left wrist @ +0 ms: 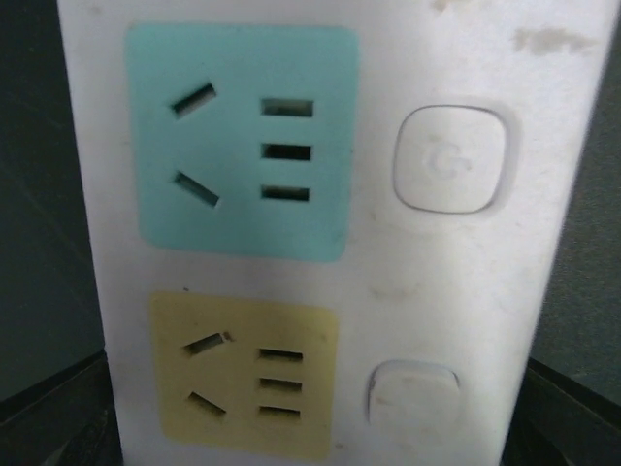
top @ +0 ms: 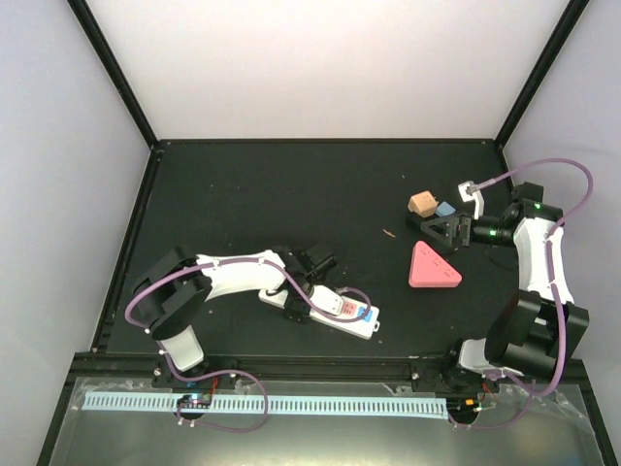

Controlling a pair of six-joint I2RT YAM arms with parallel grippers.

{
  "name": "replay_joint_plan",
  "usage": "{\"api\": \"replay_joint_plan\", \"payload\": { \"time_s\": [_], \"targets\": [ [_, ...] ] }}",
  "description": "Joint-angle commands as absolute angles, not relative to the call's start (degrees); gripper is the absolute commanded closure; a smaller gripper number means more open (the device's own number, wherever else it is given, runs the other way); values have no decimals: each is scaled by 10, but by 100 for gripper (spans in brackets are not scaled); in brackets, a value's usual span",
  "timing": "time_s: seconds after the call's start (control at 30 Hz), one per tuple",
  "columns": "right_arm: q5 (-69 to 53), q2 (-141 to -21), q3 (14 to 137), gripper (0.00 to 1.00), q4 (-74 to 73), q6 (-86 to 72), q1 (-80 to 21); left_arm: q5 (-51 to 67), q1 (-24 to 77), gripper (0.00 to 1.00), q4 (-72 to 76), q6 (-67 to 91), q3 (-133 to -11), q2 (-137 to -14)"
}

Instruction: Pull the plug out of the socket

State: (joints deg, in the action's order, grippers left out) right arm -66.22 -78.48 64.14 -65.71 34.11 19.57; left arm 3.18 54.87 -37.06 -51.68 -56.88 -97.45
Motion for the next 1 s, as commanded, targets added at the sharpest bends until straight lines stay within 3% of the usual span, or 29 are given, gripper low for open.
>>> {"api": "replay_joint_plan", "payload": {
  "time_s": [0.0, 0.3, 0.5, 0.97],
  "targets": [
    [-684, -777, 639, 0, -653, 345, 193, 2, 552, 4, -353, -507, -584, -980],
    [-692, -786, 641, 0, -673, 367, 193, -40, 521, 31, -334, -502, -559, -949],
    [-698, -799, 647, 0, -687, 380, 193, -26, 426, 44, -340, -478, -552, -911],
    [-704, -814, 653, 0, -704, 396, 190, 12, 136, 49, -412, -384, -651, -954]
  ]
}}
